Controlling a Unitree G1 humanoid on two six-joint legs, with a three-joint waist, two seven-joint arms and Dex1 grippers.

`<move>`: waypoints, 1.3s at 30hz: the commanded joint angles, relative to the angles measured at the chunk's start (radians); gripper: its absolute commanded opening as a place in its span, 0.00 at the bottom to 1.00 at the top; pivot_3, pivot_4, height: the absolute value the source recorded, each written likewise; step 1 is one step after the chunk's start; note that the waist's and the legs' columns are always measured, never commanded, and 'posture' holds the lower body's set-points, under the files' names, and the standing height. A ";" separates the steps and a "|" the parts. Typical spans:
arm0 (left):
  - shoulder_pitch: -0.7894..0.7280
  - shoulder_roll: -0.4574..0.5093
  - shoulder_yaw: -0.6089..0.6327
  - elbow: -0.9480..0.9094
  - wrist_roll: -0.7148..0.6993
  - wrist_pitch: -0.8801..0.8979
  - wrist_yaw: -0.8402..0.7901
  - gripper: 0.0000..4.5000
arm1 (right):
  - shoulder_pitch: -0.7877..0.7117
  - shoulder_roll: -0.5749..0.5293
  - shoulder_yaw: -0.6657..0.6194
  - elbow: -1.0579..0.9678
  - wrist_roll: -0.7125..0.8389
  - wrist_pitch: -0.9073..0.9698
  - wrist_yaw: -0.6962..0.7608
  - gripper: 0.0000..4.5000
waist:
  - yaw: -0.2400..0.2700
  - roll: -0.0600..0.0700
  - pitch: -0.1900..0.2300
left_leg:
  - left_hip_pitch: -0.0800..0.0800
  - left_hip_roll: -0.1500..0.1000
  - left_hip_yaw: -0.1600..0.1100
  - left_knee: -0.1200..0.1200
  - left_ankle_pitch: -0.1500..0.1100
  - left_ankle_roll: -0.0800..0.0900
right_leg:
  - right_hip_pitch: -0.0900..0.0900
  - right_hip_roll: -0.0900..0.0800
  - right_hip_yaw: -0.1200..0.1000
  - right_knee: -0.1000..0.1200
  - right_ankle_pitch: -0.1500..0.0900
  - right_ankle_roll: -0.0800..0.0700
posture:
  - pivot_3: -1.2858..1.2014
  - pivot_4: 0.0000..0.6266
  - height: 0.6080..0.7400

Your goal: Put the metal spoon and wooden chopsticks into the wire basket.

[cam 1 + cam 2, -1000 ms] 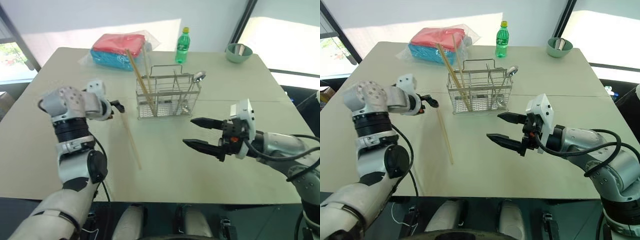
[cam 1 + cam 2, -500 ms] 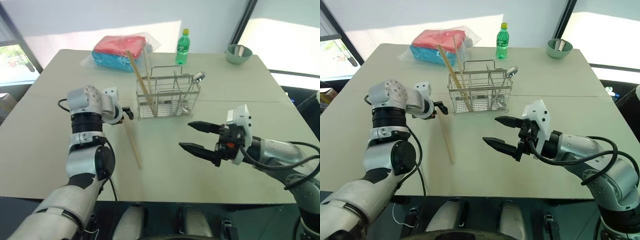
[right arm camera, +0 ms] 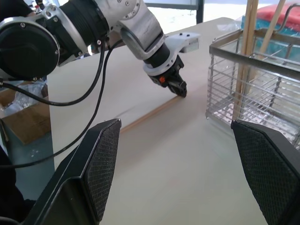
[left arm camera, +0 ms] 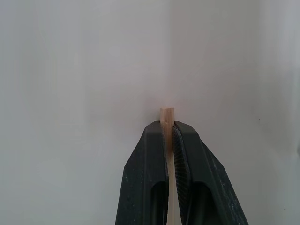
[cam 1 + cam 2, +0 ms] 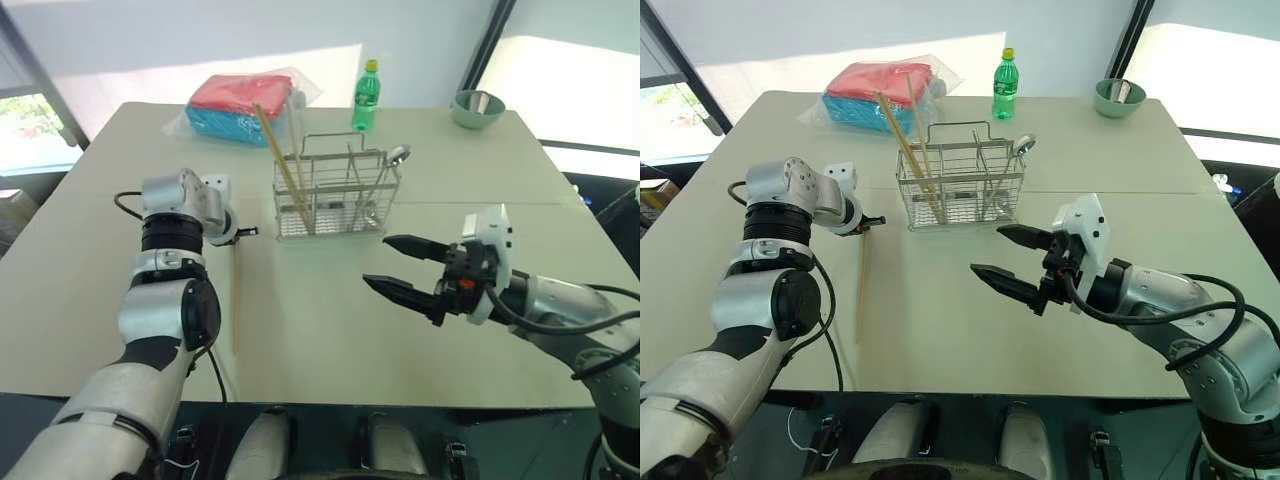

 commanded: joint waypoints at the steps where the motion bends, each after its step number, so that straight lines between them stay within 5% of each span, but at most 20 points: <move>1: 0.008 0.011 0.030 0.001 0.008 0.010 0.017 0.01 | -0.032 0.004 -0.007 -0.013 0.025 -0.001 -0.009 0.87 | 0.000 0.000 0.000 | 0.000 0.000 0.000 0.000 0.000 0.000 | 0.000 0.000 0.000 0.000 0.000 0.000 | 0.52 0.24 0.45; 6: 0.014 0.073 0.099 -0.059 0.009 -0.069 0.039 0.01 | -0.031 -0.006 -0.005 0.021 0.009 -0.007 0.027 0.87 | -0.004 -0.002 0.001 | -0.001 0.000 0.000 -0.001 0.000 0.000 | -0.001 0.000 0.000 0.000 0.000 0.000 | 0.52 0.24 0.45; 14: 0.021 0.226 0.220 -0.143 -0.064 -0.590 -0.050 0.01 | -0.013 -0.049 -0.042 0.048 0.012 -0.001 0.087 0.87 | -0.006 -0.008 0.004 | -0.006 0.001 0.001 -0.001 0.003 -0.005 | -0.007 0.000 0.000 -0.001 0.000 -0.001 | 0.52 0.24 0.45; 20: -0.122 0.273 0.355 -0.179 -0.239 -0.850 -0.133 0.01 | -0.054 -0.054 -0.042 0.074 0.031 0.021 0.069 0.87 | 0.005 -0.015 0.006 | -0.007 0.000 -0.001 0.000 0.000 -0.001 | -0.006 -0.004 -0.002 -0.002 0.000 0.000 | 0.52 0.24 0.45; 27: -0.271 0.214 0.240 -0.242 -0.314 -0.893 -0.251 0.01 | -0.052 -0.043 -0.035 0.042 0.047 0.043 0.027 0.87 | 0.002 -0.015 0.006 | -0.006 -0.002 0.001 0.000 0.001 -0.001 | -0.004 -0.004 -0.002 -0.002 0.000 0.000 | 0.52 0.24 0.45; 39: -0.123 0.041 -0.090 -0.356 -0.219 -0.957 -0.459 0.01 | 0.040 -0.061 -0.100 0.022 0.014 0.005 0.032 0.87 | -0.005 -0.013 0.007 | -0.005 -0.001 0.002 0.000 -0.001 0.002 | -0.005 -0.002 -0.001 -0.002 0.000 0.000 | 0.52 0.24 0.45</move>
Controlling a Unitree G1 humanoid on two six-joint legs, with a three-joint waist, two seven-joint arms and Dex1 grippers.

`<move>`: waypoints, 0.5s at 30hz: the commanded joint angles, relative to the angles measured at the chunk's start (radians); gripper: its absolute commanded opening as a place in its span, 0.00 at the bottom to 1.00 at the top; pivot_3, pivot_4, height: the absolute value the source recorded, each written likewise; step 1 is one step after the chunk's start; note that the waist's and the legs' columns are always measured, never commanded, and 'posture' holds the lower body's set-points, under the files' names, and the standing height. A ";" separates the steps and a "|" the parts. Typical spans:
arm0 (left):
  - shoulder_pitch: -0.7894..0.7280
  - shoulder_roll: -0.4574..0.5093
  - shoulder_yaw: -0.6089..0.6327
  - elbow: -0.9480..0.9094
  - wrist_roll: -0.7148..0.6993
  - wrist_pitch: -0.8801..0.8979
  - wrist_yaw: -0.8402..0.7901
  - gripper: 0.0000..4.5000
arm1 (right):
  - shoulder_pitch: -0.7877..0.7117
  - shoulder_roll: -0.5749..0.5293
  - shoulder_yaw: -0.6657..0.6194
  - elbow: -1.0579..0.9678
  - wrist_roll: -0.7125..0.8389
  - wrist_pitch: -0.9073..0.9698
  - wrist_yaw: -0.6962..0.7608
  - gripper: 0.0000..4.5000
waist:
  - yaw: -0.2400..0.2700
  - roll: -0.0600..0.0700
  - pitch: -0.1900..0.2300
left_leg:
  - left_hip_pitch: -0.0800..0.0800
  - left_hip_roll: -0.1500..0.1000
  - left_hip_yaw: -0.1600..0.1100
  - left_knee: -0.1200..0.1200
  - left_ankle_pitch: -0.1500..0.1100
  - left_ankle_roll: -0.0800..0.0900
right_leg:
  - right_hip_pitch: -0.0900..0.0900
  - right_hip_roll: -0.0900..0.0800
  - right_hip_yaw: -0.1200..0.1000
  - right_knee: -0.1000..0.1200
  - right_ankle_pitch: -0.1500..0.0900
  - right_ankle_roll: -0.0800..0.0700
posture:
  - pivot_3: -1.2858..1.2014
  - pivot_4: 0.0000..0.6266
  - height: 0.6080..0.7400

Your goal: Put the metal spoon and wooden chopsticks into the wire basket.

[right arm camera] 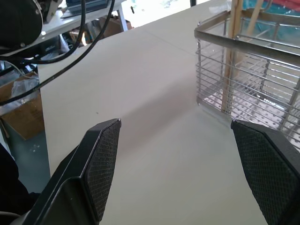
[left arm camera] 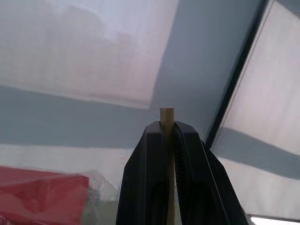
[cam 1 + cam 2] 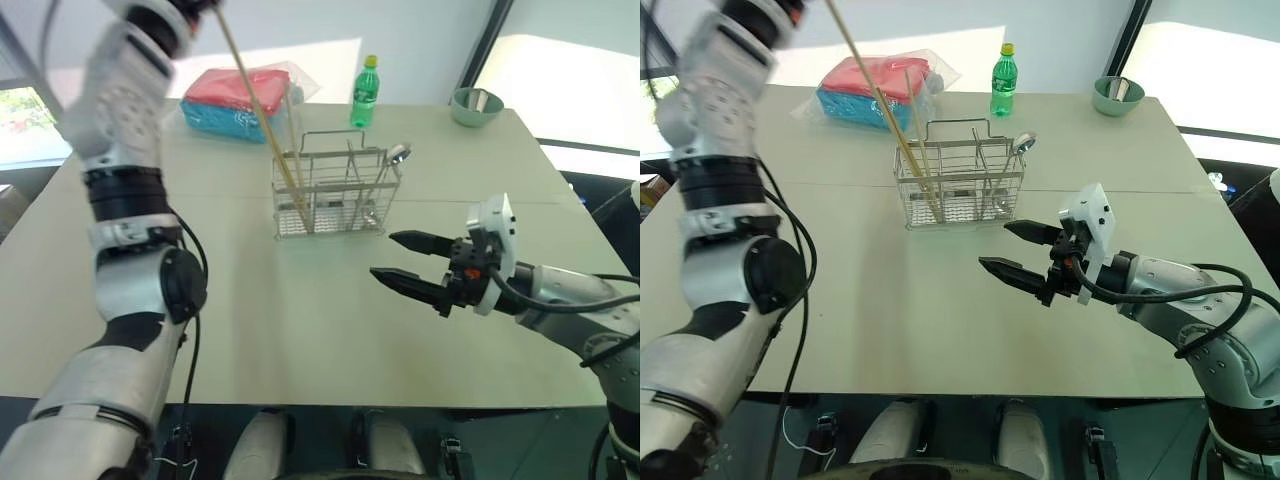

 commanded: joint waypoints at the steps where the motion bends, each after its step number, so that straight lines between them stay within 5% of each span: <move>1: 0.004 -0.006 -0.051 -0.039 0.032 -0.059 -0.048 0.01 | 0.024 -0.008 -0.070 -0.038 -0.009 -0.036 0.000 0.87 | 0.001 0.000 0.000 | 0.000 0.000 0.000 0.000 0.000 0.000 | 0.000 0.000 0.000 0.000 0.000 0.000 | 0.52 0.24 0.45; 14: 0.144 -0.083 -0.146 -0.084 0.076 -0.076 -0.086 0.01 | 0.080 -0.004 -0.133 -0.046 -0.023 -0.065 -0.023 0.87 | 0.005 0.001 0.000 | 0.000 0.000 -0.001 0.001 -0.001 0.002 | 0.001 0.000 0.000 0.000 0.000 0.000 | 0.52 0.24 0.45; 15: 0.154 -0.086 -0.143 -0.092 0.074 -0.072 -0.082 0.18 | 0.079 -0.005 -0.134 -0.043 -0.023 -0.066 -0.022 0.87 | 0.005 0.001 0.001 | 0.000 0.000 -0.001 0.001 -0.001 0.002 | 0.001 0.000 0.000 0.000 0.000 0.000 | 0.52 0.24 0.45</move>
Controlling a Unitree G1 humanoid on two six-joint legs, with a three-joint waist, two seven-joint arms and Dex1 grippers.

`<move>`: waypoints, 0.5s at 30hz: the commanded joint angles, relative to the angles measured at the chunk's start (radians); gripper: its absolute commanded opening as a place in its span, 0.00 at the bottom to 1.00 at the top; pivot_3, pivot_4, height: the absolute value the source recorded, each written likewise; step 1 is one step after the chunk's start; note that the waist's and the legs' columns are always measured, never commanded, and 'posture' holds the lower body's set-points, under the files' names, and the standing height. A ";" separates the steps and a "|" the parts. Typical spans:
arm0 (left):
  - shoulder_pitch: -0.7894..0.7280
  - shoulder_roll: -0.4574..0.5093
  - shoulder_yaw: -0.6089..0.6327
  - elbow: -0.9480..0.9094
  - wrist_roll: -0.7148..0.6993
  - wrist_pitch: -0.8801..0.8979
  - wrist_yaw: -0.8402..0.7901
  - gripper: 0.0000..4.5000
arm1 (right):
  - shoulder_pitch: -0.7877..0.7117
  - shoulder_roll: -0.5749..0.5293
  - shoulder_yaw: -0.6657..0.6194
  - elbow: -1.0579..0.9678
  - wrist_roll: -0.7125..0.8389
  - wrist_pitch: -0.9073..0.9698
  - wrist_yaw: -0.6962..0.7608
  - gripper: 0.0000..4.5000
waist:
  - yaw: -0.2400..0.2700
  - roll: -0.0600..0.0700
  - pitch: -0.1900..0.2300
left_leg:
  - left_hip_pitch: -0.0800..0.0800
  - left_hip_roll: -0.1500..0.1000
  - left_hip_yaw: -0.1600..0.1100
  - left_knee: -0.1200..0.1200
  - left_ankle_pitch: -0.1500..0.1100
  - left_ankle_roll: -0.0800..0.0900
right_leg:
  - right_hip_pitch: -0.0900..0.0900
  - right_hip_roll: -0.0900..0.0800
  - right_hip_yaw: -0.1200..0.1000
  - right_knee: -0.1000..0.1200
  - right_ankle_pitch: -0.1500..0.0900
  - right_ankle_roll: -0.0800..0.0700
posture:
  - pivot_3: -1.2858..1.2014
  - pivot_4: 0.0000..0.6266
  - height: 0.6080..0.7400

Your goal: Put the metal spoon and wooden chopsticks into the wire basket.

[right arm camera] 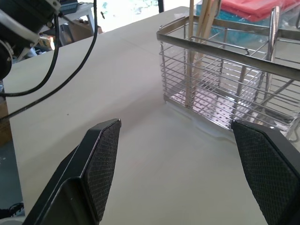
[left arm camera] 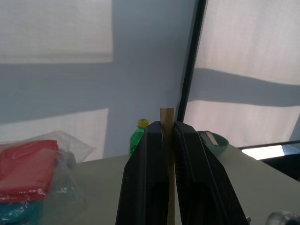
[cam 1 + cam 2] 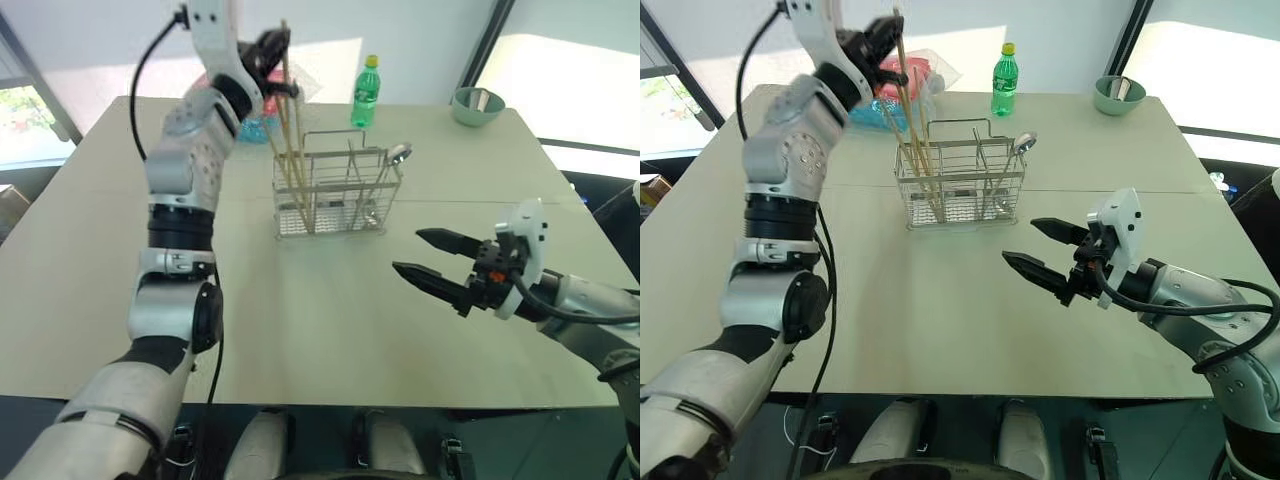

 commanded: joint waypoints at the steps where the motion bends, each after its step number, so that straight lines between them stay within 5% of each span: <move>1: 0.003 -0.005 0.006 -0.072 -0.007 0.011 0.013 0.25 | -0.008 -0.003 -0.034 -0.015 0.000 -0.025 0.001 0.87 | 0.000 0.000 0.000 | 0.000 0.000 0.000 0.000 0.000 0.000 | 0.000 0.000 0.000 0.000 0.000 0.000 | 0.52 0.24 0.45; 8: 0.039 -0.001 0.023 -0.144 -0.020 0.078 0.054 0.99 | -0.045 -0.002 -0.009 0.022 -0.033 -0.034 0.013 0.87 | 0.000 0.000 0.000 | 0.000 0.000 0.000 0.000 0.000 0.001 | 0.000 0.000 0.000 0.000 0.000 0.000 | 0.52 0.24 0.45; 15: 0.050 0.175 -0.004 -0.248 -0.040 0.206 -0.108 0.99 | -0.124 -0.028 0.004 0.133 -0.125 -0.076 0.070 0.87 | -0.005 0.002 0.001 | 0.000 0.001 0.000 0.000 0.000 0.001 | -0.001 0.002 0.000 0.000 0.000 0.000 | 0.52 0.24 0.45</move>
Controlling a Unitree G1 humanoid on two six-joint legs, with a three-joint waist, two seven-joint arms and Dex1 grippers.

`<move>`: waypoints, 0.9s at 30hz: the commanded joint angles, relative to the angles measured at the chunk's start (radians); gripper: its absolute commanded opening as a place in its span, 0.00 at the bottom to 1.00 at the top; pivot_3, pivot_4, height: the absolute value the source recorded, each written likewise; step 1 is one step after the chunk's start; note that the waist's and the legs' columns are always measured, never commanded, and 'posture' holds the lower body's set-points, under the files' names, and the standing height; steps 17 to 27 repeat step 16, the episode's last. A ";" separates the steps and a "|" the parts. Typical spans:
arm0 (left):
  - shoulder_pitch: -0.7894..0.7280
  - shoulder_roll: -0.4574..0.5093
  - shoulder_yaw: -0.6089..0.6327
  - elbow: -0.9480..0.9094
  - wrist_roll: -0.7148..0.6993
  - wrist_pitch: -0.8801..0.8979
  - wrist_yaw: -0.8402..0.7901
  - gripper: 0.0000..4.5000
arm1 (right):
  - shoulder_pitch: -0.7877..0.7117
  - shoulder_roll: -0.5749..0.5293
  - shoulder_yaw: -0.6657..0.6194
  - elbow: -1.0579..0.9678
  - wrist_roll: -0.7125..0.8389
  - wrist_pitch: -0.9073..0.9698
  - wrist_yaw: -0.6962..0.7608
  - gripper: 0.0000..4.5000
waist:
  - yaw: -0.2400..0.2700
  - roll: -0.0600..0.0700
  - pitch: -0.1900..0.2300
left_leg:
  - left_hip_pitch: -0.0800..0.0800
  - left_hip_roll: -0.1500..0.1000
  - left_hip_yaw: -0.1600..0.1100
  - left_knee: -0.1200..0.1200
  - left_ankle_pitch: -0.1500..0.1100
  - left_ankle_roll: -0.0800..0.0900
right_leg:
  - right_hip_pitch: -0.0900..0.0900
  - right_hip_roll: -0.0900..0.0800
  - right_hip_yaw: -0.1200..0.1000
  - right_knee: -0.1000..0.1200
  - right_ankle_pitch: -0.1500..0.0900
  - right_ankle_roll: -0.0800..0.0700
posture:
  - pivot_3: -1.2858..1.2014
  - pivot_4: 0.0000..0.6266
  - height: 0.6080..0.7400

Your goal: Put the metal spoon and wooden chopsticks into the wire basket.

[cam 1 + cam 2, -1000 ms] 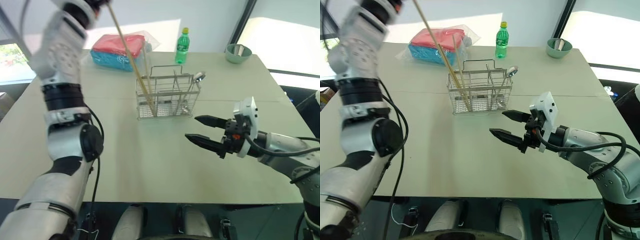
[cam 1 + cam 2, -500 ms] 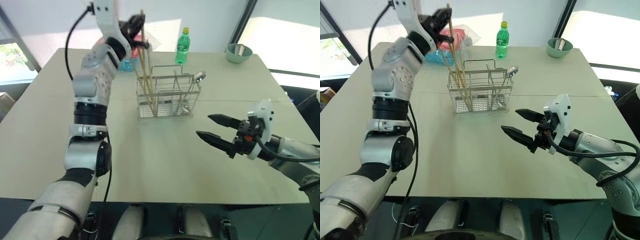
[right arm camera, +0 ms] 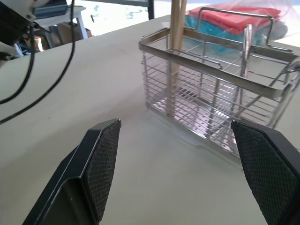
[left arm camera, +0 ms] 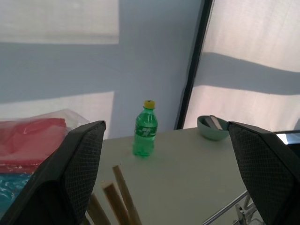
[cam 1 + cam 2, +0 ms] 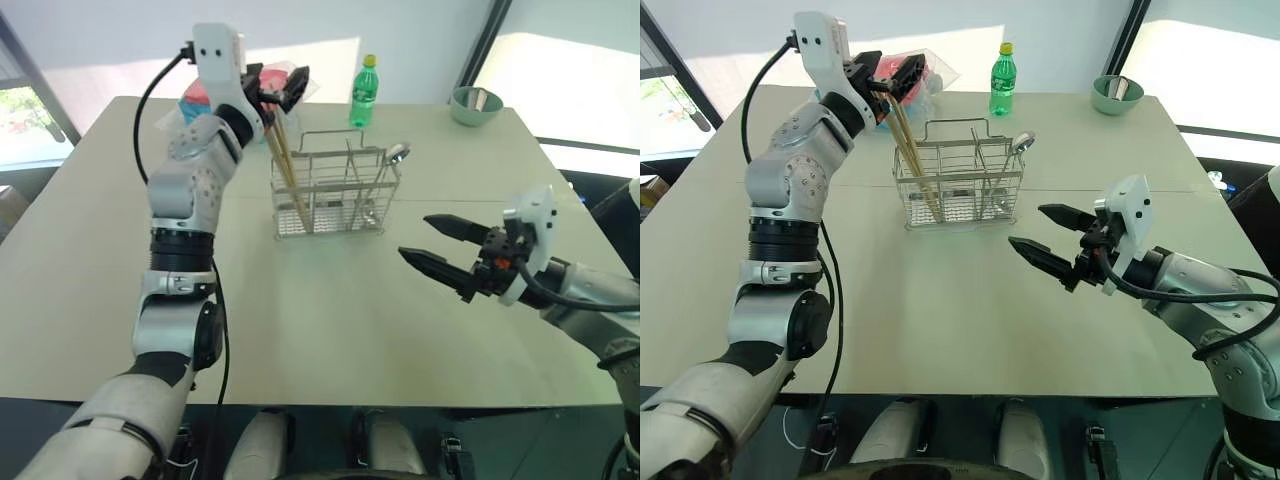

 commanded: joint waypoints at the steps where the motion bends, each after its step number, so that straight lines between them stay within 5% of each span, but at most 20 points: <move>1: -0.006 0.144 -0.013 -0.099 -0.017 0.046 -0.155 0.99 | -0.047 -0.035 -0.019 0.059 -0.051 -0.044 0.045 0.87 | -0.003 0.001 0.001 | 0.000 0.000 0.000 0.000 0.000 0.000 | 0.000 0.000 0.000 0.000 0.000 0.000 | 0.52 0.24 0.45; 7: 0.145 0.561 -0.017 -0.215 -0.042 0.024 -0.589 0.99 | -0.125 -0.105 -0.019 0.232 -0.140 -0.100 0.168 0.87 | -0.033 0.005 0.001 | 0.000 0.000 0.001 -0.002 0.000 0.000 | -0.001 0.001 0.001 -0.001 0.000 -0.001 | 0.52 0.24 0.45; 11: 0.297 0.711 0.060 -0.265 -0.089 0.041 -0.708 0.99 | -0.162 -0.134 -0.001 0.317 -0.197 -0.141 0.236 0.87 | -0.027 0.006 0.002 | 0.000 0.001 0.000 -0.002 0.000 0.000 | 0.000 0.000 0.001 -0.001 -0.001 -0.001 | 0.52 0.24 0.45; 16: 0.523 0.745 0.186 -0.381 -0.125 0.045 -0.725 0.99 | -0.196 -0.122 0.009 0.341 -0.213 -0.135 0.261 0.87 | -0.020 0.007 0.002 | 0.000 0.001 -0.001 -0.001 0.000 0.000 | -0.001 -0.004 0.000 -0.002 -0.002 -0.004 | 0.52 0.24 0.45; 27: 0.523 0.745 0.186 -0.381 -0.125 0.045 -0.725 0.99 | -0.196 -0.122 0.009 0.341 -0.213 -0.135 0.261 0.87 | -0.020 0.007 0.002 | 0.000 0.001 -0.001 -0.001 0.000 0.000 | -0.001 -0.004 0.000 -0.002 -0.002 -0.004 | 0.52 0.24 0.45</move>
